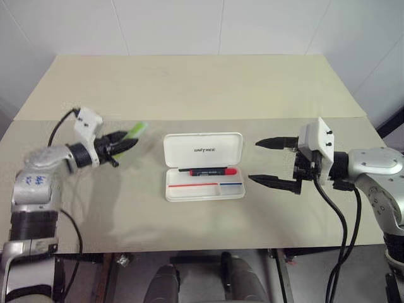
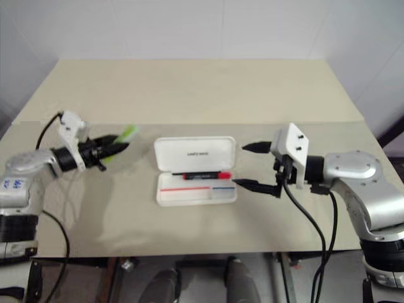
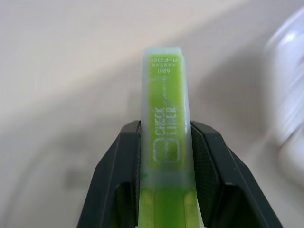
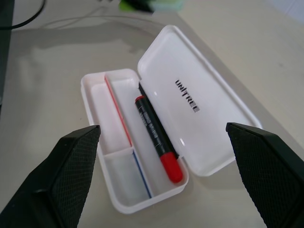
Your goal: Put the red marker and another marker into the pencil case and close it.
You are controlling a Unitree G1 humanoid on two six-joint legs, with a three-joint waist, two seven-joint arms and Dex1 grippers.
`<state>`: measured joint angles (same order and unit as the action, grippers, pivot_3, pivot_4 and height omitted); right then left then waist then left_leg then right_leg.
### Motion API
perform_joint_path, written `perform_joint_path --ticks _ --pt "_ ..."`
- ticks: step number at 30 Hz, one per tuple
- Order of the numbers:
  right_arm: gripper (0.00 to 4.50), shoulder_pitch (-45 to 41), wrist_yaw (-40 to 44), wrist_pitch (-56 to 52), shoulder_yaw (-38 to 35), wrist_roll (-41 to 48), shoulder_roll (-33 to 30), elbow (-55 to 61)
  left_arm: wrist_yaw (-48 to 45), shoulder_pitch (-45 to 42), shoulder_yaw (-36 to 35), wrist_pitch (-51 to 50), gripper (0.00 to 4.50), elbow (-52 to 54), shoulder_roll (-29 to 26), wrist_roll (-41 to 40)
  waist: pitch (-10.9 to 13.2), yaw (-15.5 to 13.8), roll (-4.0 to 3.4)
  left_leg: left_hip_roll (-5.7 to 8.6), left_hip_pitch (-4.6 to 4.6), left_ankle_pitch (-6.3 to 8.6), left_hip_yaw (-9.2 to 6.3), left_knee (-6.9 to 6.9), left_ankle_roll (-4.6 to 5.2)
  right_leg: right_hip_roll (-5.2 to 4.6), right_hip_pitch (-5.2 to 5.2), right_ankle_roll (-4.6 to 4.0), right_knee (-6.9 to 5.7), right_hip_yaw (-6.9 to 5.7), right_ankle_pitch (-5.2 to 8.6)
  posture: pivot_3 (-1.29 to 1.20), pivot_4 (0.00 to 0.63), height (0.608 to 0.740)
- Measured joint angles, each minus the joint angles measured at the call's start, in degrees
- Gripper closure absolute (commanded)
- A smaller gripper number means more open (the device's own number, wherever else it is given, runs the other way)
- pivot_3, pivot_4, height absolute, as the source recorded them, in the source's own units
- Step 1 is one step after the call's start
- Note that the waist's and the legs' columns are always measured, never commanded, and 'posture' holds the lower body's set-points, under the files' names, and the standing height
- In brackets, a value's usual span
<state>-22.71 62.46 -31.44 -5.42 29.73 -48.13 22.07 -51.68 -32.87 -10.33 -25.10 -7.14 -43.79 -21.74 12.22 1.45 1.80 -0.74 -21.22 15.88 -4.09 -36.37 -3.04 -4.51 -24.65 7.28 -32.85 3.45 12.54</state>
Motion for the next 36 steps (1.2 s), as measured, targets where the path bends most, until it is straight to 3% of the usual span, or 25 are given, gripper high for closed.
perform_joint_path --ticks 8,13,20,25,36 --pt "0.0 5.12 5.01 7.91 -2.97 1.11 -0.15 -3.32 -18.21 -9.35 5.36 0.23 3.39 2.19 -1.16 -5.73 0.01 0.18 -0.02 -0.02 0.03 0.06 0.03 0.11 0.08 0.04 -0.04 0.23 -0.05 0.0 -0.06 0.0 0.15 0.74" --pt "0.0 6.27 5.03 12.18 -3.66 -0.01 -0.15 -5.35 -24.47 -10.15 12.16 -6.24 3.39 9.53 0.8 -10.01 0.01 0.3 -0.02 -0.03 0.04 0.06 0.05 0.01 0.08 0.05 -0.02 0.21 -0.08 0.05 -0.04 0.0 0.15 0.74" --pt "0.0 10.8 1.28 12.69 -4.05 -0.2 0.12 -3.28 -23.06 -9.32 21.06 -12.97 3.39 13.54 -0.33 -6.5 0.02 0.22 -0.02 -0.05 0.06 0.05 0.03 -0.09 0.09 0.11 -0.02 -0.01 -0.17 0.09 0.14 0.0 0.15 0.74" --pt "0.0 13.83 -1.05 12.66 -4.84 -0.08 0.16 -0.81 -16.46 -9.29 26.55 -13.55 3.39 13.87 0.47 1.07 0.02 0.21 -0.02 -0.02 0.04 0.05 0.04 -0.25 0.09 0.11 0.04 -0.09 -0.13 0.15 0.17 0.0 0.15 0.74" --pt "0.0 15.34 -3.17 12.65 -5.94 -0.03 0.16 0.33 -12.76 -5.13 30.96 -13.37 3.39 18.68 0.72 6.95 0.02 0.19 -0.02 -0.03 0.05 0.05 0.04 -0.29 0.09 0.11 0.05 -0.17 -0.15 0.16 0.22 0.0 0.15 0.74"
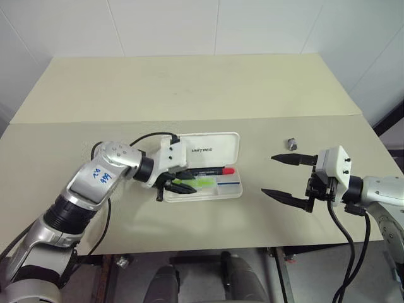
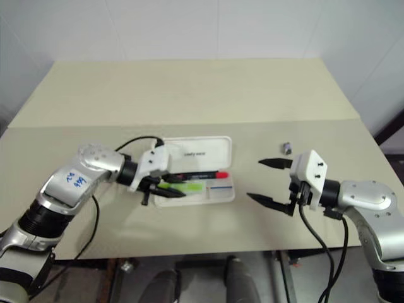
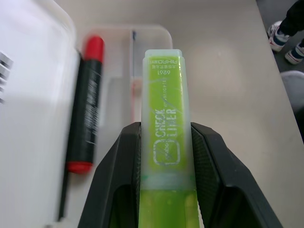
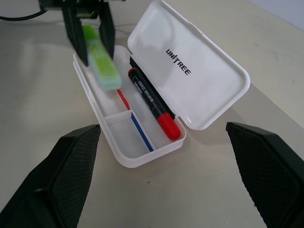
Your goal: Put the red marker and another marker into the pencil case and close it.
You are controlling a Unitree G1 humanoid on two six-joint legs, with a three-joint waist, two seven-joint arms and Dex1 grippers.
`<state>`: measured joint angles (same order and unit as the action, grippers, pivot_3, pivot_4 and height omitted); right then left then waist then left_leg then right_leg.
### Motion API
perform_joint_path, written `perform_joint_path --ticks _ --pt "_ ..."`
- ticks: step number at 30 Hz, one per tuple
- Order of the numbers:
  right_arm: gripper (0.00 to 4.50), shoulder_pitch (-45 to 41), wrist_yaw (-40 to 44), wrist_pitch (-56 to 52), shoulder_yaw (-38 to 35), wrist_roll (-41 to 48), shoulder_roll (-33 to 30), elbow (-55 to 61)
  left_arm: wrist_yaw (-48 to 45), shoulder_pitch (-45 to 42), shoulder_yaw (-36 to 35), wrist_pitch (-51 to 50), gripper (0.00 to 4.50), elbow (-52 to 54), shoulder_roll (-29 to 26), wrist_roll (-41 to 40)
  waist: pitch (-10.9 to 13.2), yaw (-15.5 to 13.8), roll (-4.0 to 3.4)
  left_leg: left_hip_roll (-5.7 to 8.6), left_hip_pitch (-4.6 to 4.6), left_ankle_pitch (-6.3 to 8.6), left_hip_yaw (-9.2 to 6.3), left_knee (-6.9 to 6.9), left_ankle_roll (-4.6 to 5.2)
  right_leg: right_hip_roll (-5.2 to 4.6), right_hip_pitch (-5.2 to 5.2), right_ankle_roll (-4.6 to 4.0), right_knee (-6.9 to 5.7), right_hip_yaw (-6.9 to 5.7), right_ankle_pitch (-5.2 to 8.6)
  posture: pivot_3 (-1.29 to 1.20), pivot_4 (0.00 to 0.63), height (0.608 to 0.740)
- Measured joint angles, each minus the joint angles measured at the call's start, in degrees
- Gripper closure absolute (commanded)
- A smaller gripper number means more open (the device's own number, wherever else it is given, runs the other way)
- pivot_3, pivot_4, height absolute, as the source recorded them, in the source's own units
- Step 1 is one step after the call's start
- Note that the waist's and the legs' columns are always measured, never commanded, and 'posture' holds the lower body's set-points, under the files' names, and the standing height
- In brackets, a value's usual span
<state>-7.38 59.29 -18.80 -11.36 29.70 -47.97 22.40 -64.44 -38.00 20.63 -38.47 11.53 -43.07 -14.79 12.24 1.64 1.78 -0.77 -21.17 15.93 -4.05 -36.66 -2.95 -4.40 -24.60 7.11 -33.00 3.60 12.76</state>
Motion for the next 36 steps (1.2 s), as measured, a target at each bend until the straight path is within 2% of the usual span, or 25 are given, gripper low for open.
perform_joint_path --ticks 9,22,29,36 --pt "0.0 0.2 -0.77 -0.02 0.0 0.01 0.0 0.14 2.3 2.83 0.04 1.57 3.39 1.05 -0.31 2.55 0.0 0.0 0.01 0.0 -0.05 0.01 0.0 -0.35 0.02 0.0 0.09 -0.24 -0.01 0.02 0.09 0.0 0.15 0.74" --pt "0.0 0.09 -1.12 -0.02 0.02 0.01 0.0 0.15 5.72 2.74 -0.31 3.74 3.39 -0.98 3.87 4.26 0.0 0.0 0.01 0.01 -0.02 0.01 0.0 -0.4 0.02 0.0 0.14 -0.23 -0.03 0.03 0.06 0.0 0.15 0.74" --pt "0.0 0.11 -1.28 -0.03 0.02 0.01 0.0 0.15 6.16 2.53 0.17 4.14 3.39 -1.23 4.32 6.35 0.0 -0.01 0.01 0.02 -0.02 0.01 0.0 -0.41 0.02 0.0 0.15 -0.22 -0.03 0.04 0.05 0.0 0.15 0.74" --pt "0.0 0.44 -1.47 -0.05 0.0 0.01 0.0 0.32 6.16 2.16 0.55 4.1 1.06 -1.25 4.42 8.17 0.0 -0.04 0.01 0.02 -0.03 0.01 0.0 -0.41 0.02 0.0 0.15 -0.22 -0.03 0.04 0.05 0.0 0.15 0.74"
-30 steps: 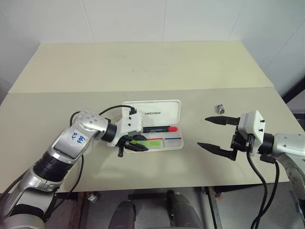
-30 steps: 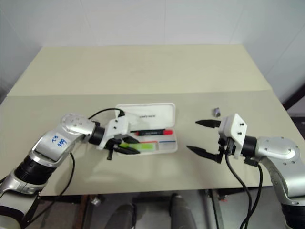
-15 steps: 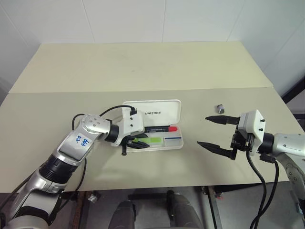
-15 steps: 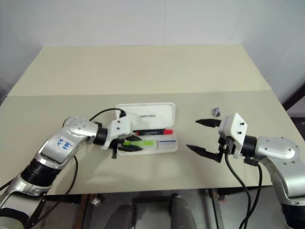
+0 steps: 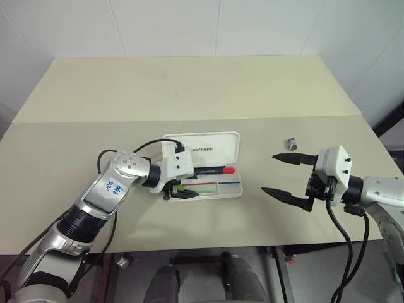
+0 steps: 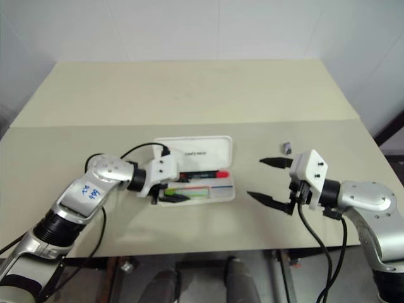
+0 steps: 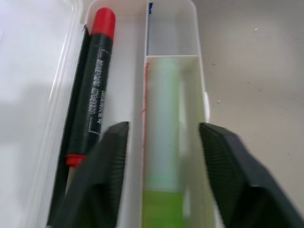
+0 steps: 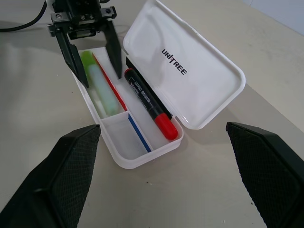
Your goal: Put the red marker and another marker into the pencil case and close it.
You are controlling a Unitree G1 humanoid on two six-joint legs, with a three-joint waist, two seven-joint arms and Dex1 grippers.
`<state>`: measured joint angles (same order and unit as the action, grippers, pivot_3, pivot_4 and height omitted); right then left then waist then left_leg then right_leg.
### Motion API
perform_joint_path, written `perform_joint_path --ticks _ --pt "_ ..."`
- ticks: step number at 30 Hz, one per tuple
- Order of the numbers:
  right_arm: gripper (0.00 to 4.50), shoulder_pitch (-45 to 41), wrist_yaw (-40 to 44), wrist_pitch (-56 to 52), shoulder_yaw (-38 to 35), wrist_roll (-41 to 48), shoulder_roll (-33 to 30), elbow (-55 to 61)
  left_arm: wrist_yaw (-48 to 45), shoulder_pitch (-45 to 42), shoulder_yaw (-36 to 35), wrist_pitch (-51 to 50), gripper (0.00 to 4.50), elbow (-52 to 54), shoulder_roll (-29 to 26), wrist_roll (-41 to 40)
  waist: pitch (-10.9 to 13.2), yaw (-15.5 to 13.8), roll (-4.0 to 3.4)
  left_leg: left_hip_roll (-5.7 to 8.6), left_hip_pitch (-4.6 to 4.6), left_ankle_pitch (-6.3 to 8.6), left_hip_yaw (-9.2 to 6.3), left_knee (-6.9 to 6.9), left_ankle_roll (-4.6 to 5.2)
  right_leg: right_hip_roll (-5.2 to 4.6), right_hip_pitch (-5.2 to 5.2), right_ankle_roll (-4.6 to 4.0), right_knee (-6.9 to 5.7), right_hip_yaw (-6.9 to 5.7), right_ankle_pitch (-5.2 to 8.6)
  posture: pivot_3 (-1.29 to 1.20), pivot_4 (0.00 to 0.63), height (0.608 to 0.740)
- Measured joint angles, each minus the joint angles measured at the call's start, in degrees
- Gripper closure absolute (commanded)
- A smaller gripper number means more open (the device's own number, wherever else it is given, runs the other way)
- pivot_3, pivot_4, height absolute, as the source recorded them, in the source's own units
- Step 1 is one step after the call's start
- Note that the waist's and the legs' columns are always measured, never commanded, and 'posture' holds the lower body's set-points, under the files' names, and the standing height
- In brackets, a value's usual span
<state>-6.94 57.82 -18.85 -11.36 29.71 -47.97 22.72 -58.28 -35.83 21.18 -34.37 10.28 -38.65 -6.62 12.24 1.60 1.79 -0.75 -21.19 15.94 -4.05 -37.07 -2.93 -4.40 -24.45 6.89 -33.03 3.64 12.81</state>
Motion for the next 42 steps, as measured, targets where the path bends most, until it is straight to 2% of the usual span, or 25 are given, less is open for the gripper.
perform_joint_path --ticks 3,4,14,21,29,35,41,42 --pt "0.0 0.06 -0.04 -0.01 0.0 0.0 0.0 0.05 -0.08 -0.03 0.03 -0.38 0.08 0.01 0.55 -0.03 0.0 0.01 0.0 0.0 0.0 0.0 0.0 0.0 0.0 0.0 0.0 0.0 0.0 0.0 0.0 0.0 0.15 0.74" --pt "0.0 0.06 -0.04 -0.01 0.0 0.0 0.0 0.05 -0.09 -0.03 0.03 -0.68 0.04 0.01 0.67 -0.04 0.0 0.03 0.0 0.0 0.0 0.0 0.0 0.0 0.0 0.0 0.0 0.0 0.0 0.0 0.0 0.0 0.15 0.74" --pt "0.0 -3.18 -2.3 0.37 0.59 -3.95 0.04 -3.37 -0.08 0.05 -1.58 -1.34 0.04 0.03 2.01 -1.29 0.0 0.06 0.0 0.01 0.01 0.0 0.0 -0.04 0.0 0.0 0.0 0.0 -0.03 0.01 -0.02 0.0 0.15 0.74" --pt "0.0 -12.02 -11.49 1.89 3.89 -13.76 3.88 -18.85 -2.98 0.39 -8.24 -1.81 0.04 0.42 3.35 -9.57 0.0 0.1 -0.02 0.01 0.02 0.0 0.02 -0.02 0.0 -0.01 -0.02 -0.02 -0.07 0.01 -0.04 0.0 0.15 0.74" --pt "0.0 -24.94 -23.98 4.19 5.4 -20.88 13.08 -44.67 -18.58 3.35 -17.14 5.41 0.04 -0.24 1.74 -23.11 0.04 0.43 -0.11 0.0 0.03 -0.01 0.03 0.0 -0.01 0.0 -0.08 0.02 -0.23 0.01 -0.07 0.0 0.15 0.74" --pt "0.0 -31.13 -28.64 6.49 3.96 -21.29 15.66 -57.88 -22.47 3.78 -21.42 10.25 0.04 -2.86 1.12 -25.56 0.04 0.49 -0.12 0.0 0.04 -0.01 0.02 0.01 0.0 0.0 -0.07 0.2 -0.23 0.01 -0.17 0.0 0.15 0.74" --pt "0.0 -33.74 -30.02 7.21 1.87 -19.78 17.56 -64.94 -22.55 4.13 -24.91 11.96 0.04 -4.55 -0.64 -26.01 0.04 0.94 -0.12 0.0 0.03 -0.01 0.02 0.06 0.0 0.0 -0.07 0.49 -0.19 0.01 -0.33 0.0 0.15 0.74" --pt "0.19 -34.0 -30.09 6.88 1.64 -19.38 17.58 -65.4 -22.53 4.13 -25.44 12.14 0.01 -4.7 -1.01 -26.12 0.04 1.0 -0.12 0.0 0.03 -0.01 0.02 0.06 0.01 0.0 -0.07 0.49 -0.19 0.01 -0.34 0.0 0.15 0.74"
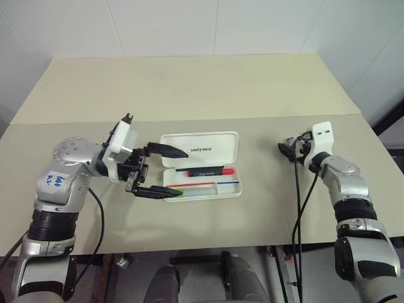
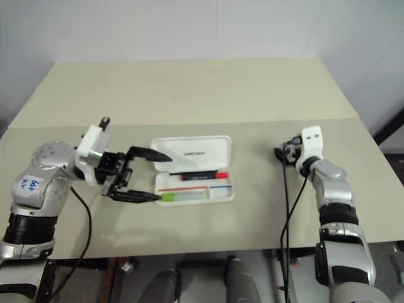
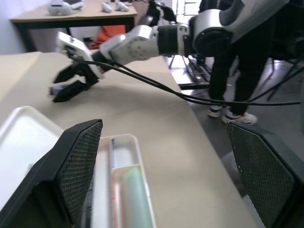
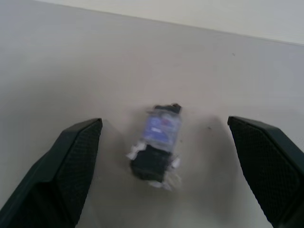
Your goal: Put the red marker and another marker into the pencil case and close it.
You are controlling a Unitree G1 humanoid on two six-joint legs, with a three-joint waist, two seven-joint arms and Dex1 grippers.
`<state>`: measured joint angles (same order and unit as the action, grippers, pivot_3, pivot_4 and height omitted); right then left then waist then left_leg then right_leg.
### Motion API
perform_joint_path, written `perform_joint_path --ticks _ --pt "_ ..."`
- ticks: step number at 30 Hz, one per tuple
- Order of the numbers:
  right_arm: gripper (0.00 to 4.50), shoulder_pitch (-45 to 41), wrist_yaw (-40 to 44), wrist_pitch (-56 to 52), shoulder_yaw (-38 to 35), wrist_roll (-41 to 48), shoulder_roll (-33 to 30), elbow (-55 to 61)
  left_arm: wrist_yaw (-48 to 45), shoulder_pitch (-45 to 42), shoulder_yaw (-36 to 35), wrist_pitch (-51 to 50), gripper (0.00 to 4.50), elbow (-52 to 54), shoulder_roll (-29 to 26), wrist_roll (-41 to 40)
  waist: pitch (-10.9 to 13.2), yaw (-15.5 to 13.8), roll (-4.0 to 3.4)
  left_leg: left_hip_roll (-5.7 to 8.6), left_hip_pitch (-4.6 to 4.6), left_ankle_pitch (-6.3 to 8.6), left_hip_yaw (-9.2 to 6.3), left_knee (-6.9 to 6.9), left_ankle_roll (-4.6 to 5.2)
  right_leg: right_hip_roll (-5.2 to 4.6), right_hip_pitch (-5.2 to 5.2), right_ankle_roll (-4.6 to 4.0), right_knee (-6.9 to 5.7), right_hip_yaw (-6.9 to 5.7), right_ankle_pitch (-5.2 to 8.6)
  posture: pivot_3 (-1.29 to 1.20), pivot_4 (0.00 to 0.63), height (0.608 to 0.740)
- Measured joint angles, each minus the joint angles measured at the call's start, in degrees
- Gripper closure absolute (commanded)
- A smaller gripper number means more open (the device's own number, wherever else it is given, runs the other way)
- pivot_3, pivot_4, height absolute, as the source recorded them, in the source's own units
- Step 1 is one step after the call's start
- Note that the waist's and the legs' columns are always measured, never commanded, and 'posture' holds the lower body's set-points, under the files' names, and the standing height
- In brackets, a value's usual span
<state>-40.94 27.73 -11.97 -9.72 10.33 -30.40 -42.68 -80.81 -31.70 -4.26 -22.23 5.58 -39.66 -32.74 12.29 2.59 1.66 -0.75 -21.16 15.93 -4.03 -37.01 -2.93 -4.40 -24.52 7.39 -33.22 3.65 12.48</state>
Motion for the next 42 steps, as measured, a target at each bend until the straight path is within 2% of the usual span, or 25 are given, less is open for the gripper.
perform_joint_path --ticks 2,12,16,21,27,29,32,37,42 --pt "0.67 -0.65 -0.34 -1.33 -0.8 0.86 0.35 -0.78 -0.01 0.02 -0.81 0.49 0.0 -0.82 -0.95 -0.18 0.0 0.19 0.0 0.0 0.0 0.0 0.0 0.0 0.0 0.0 0.01 0.0 -0.01 0.0 0.0 0.0 0.15 0.74" --pt "4.09 -0.09 -0.51 -2.3 -2.06 2.0 0.74 0.85 0.03 0.05 -1.95 2.02 0.0 -4.29 -1.89 -0.18 0.0 0.77 -0.01 0.0 0.0 0.0 -0.01 0.04 0.0 0.01 -0.02 0.05 -0.03 0.0 -0.03 0.0 0.15 0.74" --pt "4.1 2.25 1.75 -3.65 -1.76 2.44 0.52 10.08 0.03 -0.42 -1.9 2.48 0.0 -4.58 -1.88 -0.18 0.02 0.78 -0.04 0.0 -0.01 0.0 -0.01 0.04 0.0 0.01 -0.04 0.24 -0.02 0.0 -0.12 0.0 0.15 0.74" --pt "4.1 7.9 8.46 -7.91 0.89 5.28 -1.77 31.57 -0.07 -1.19 -1.65 3.49 0.0 -6.46 -1.62 -0.18 0.03 0.73 -0.05 -0.04 0.01 0.01 -0.03 0.09 0.01 0.05 -0.1 0.22 -0.13 -0.01 -0.07 0.0 0.15 0.74" --pt "4.1 18.87 20.22 -18.37 10.67 11.61 -9.07 59.59 -0.63 -1.71 -1.3 4.56 0.0 -8.48 -1.41 -0.14 0.03 0.42 -0.05 -0.03 -0.03 0.03 -0.05 0.06 0.05 0.04 -0.09 0.12 -0.1 -0.03 0.05 0.0 0.15 0.74" --pt "4.1 21.65 23.62 -19.43 15.2 11.54 -11.83 65.16 -0.65 -1.68 -1.3 4.8 0.0 -8.72 -1.38 -0.11 0.01 0.36 0.0 -0.03 -0.03 0.04 -0.05 0.02 0.05 0.04 -0.07 -0.12 -0.07 -0.04 0.19 0.0 0.15 0.74" --pt "4.1 22.09 25.36 -19.47 20.37 9.96 -12.27 67.21 -0.41 -1.66 -1.29 4.83 0.0 -8.61 -0.9 -0.12 0.01 0.4 0.0 -0.03 -0.04 0.04 -0.01 -0.07 0.05 0.03 0.02 -0.44 0.17 -0.02 0.26 0.0 0.15 0.74" --pt "4.1 20.38 26.92 -19.11 23.53 7.77 -12.25 65.84 -0.02 -0.77 -1.28 4.82 0.0 -8.43 -0.7 -0.12 0.01 0.46 0.01 -0.04 -0.02 0.02 0.0 -0.06 0.06 0.04 0.03 -0.55 0.19 -0.01 0.2 0.0 0.15 0.74" --pt "4.1 16.09 29.47 -16.66 25.8 5.15 -11.61 59.83 0.21 0.55 -1.46 4.79 0.0 -7.81 -0.85 -0.2 0.01 0.47 0.01 -0.04 -0.04 0.02 0.0 -0.05 0.05 0.04 0.02 -0.53 0.22 -0.01 0.19 0.0 0.15 0.74"
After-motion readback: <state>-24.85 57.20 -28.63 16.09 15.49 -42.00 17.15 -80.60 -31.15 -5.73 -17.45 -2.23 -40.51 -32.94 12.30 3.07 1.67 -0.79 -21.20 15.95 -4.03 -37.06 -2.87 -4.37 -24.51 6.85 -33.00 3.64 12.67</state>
